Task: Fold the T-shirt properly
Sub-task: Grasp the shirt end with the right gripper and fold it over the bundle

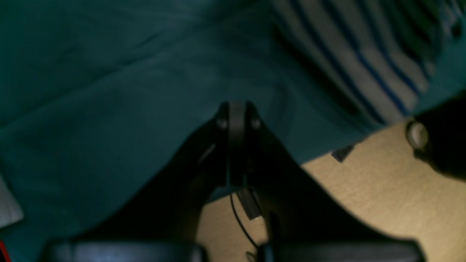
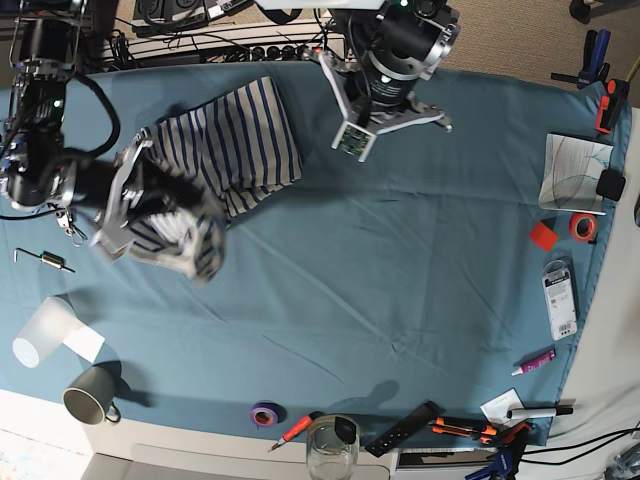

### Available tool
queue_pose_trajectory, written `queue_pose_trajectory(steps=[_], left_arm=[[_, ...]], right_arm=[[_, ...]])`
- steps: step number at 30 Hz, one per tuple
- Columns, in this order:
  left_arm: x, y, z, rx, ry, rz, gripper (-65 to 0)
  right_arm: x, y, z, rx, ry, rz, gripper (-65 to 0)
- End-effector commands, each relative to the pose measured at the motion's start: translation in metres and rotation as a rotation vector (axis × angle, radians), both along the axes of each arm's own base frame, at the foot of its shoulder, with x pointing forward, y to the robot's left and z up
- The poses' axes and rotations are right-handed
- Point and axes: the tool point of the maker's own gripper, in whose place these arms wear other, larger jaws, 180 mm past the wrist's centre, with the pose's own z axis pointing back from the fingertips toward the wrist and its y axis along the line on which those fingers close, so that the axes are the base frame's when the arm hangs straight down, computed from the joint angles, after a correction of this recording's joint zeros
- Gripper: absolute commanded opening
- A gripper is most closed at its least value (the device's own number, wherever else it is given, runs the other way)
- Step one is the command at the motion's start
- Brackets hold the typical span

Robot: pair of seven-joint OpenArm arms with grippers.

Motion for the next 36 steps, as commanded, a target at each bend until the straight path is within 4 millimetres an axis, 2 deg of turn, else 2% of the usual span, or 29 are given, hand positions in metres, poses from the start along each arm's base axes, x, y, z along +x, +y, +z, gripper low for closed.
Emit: queue_pose_trajectory(steps=[1,4,12,17,26,29,35,36], left_arm=[[0.002,0.003,0.006,0.007,-0.025,0.039,-65.0],[0.001,0.012,0.002,0.047,-0.028,0.049,-65.0],[0.001,0.023,0.001,0.088,-0.039,0.076,-65.0],[0.009,0.048,0.005,0.184,-0.086,0.181,-65.0],[0.017,0.080,0.017,0.282,-0.166,0.326,-65.0],[0.020,0.083,0.021,0.292,-0.193,0.343,-65.0],[0.020,0.083,0.021,0.290,-0.192,0.345,-65.0],[0.020,0.083,0.021,0.290,-0.192,0.345,-65.0]], right_arm=[[-0.001,0.002,0.010,0.005,-0.025,0.026,-65.0],[-0.014,0.008,0.002,-0.020,0.010,0.072,-65.0],[-0.027,0.015,-0.009,-0.047,0.061,0.134,-65.0],[-0.047,0.024,-0.025,-0.073,0.138,0.214,-65.0],[-0.075,0.045,-0.043,-0.063,0.228,0.319,-65.0],[-0.084,0.050,-0.048,-0.059,0.255,0.348,-65.0],[-0.084,0.052,-0.048,-0.054,0.256,0.350,-65.0],[-0.084,0.052,-0.048,-0.054,0.256,0.350,-62.5]])
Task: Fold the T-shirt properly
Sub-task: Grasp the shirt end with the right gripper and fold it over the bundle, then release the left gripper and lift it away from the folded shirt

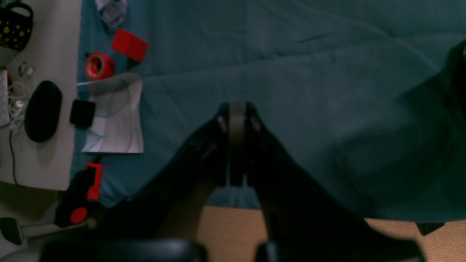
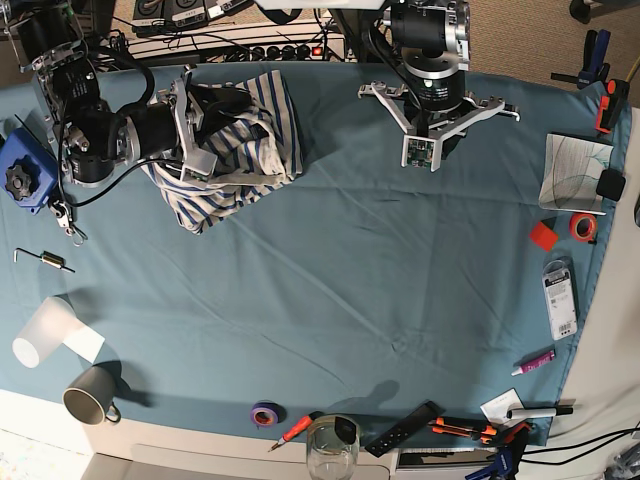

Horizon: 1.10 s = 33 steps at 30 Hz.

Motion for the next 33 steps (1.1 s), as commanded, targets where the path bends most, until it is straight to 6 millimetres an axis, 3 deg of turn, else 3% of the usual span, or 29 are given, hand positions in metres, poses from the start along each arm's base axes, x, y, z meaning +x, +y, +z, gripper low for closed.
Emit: queue_pose_trajectory(steps=[1,5,8,17,24,28,33], left_arm=[[0.002,-0.001,0.006,0.024,-0.029,0.014,-65.0],[0.002,0.000,0.007,0.028,-0.030,0.015,-65.0],[0.002,0.000,0.007,0.031,-0.032,0.016,-65.0],[0.003,0.004,0.009,0.053,-0.039,0.024,-65.0],[0.003,0.004,0.009,0.051,-0.040,0.023,-65.0],[0.009,-0.004,0.014,0.021,-0.085,-0.008,-65.0],[0.017,-0.053,0.024,-0.120,-0.162,-0.241,-65.0]], right_arm=[[0.006,0.002,0.011,0.031,-0.024,-0.004,-59.2],[0.007,0.002,0.012,0.032,-0.027,-0.003,-51.2],[0.014,0.004,0.018,0.034,-0.060,0.003,-51.2],[0.054,0.018,0.067,0.054,-0.292,0.071,-51.2],[0.070,0.015,0.081,0.052,-0.352,0.060,-51.2],[0.095,-0.006,0.103,0.030,-0.459,-0.036,-51.2],[0.145,-0.076,0.135,-0.142,-0.669,-0.280,-51.6]])
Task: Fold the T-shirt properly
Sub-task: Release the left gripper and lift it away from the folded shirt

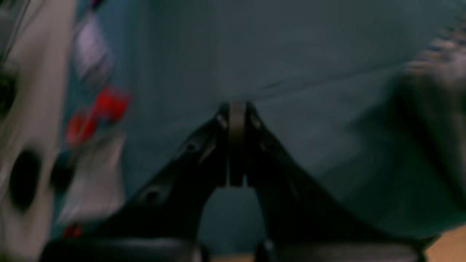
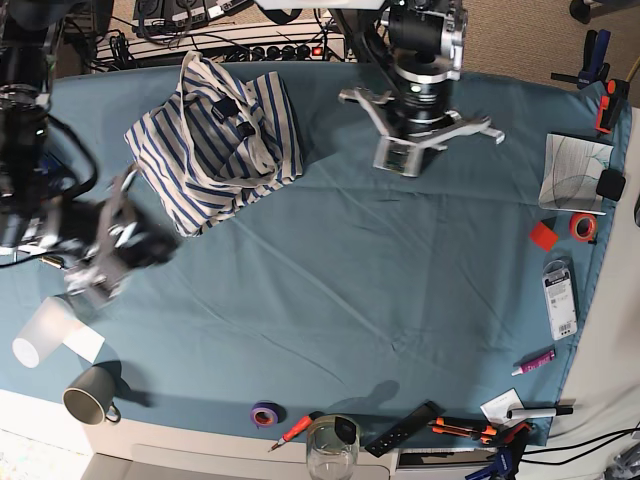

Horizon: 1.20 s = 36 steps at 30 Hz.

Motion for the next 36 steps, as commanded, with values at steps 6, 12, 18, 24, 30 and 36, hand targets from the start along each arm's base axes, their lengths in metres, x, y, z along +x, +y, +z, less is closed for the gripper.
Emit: queue_pose_trajectory(steps=[6,12,18,24,30,36], left_arm=[[-0.020,-0.083,0.023,-0.245,-0.029,-0.401,-65.0],[-0.028,-0.114,0.045,-0.397,-0.055,-0.560,-65.0],[-0.016,-0.122,0.034,-0.380,-0.054,-0.584,-65.0],[-0.025,-0.156,0.004,-0.431,0.053,-0.754,-65.0],[-0.031,-0.163,-0.003,-0.477,0.093,-0.779,-65.0],[-0.030,-0.166,-0.001,-0.502,0.081,-0.784,-65.0]], right_arm=[[0.024,-0.061,0.009,0.012,-0.023,-0.204,-58.5],[0.028,-0.101,-0.028,0.055,0.125,-0.367,-58.7],[0.026,-0.108,-0.041,0.145,0.194,-0.409,-64.6],[0.025,-0.108,-0.043,0.140,0.199,-0.406,-64.6],[0.024,-0.106,-0.045,0.145,0.206,-0.403,-64.7],[0.010,-0.074,-0.062,0.214,0.289,-0.307,-65.0]])
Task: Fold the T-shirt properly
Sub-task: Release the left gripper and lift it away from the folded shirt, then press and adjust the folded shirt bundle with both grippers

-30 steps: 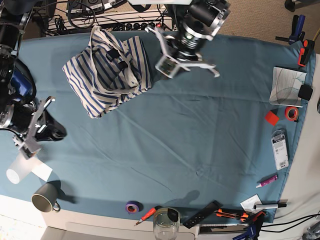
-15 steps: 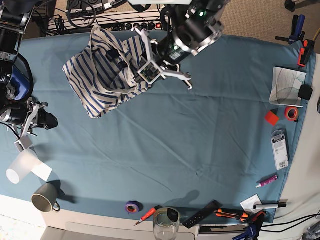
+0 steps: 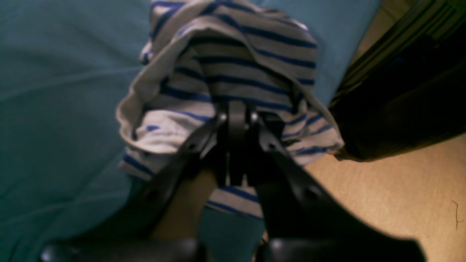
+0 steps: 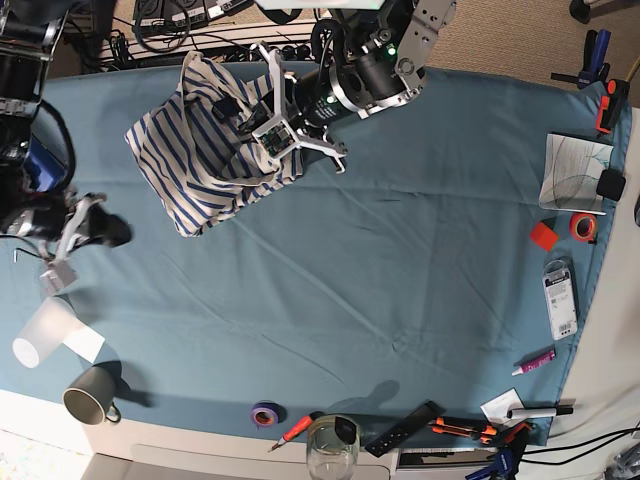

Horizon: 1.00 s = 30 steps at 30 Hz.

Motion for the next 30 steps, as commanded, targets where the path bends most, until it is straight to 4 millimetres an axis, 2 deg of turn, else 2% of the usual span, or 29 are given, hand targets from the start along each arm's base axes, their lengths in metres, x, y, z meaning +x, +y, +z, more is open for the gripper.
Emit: queue_pose_trajectory(steps=[1,7,13,19,23,27,30], left_arm=[[0.003,-0.006,0.012,-0.050,-0.019,-0.003,-65.0],[0.012,-0.009,-0.004,-0.013,-0.006,-0.019,-65.0],[0.021,-0.012,-0.038,0.056,0.050,-0.041,-65.0],[0.042,0.000,-0.081,0.197,0.089,0.019,-65.0],[0.045,0.005,-0.102,0.251,0.121,0.030,-65.0],[0.042,0.008,-0.110,0.274,0.143,0.024,-65.0],[0.045,0.009,-0.104,0.276,0.132,0.033,-65.0]], right_arm=[[0.005,0.003,0.012,0.009,-0.035,0.020,-65.0],[-0.010,0.052,-0.011,0.118,0.031,0.136,-65.0],[-0.022,0.079,-0.047,0.071,0.097,0.191,-65.0],[-0.034,0.077,-0.098,-0.027,0.218,0.166,-65.0],[-0.047,0.064,-0.130,-0.053,0.326,0.113,-65.0],[-0.052,0.058,-0.139,-0.052,0.364,0.090,-65.0],[-0.047,0.062,-0.128,-0.013,0.341,0.086,-65.0]])
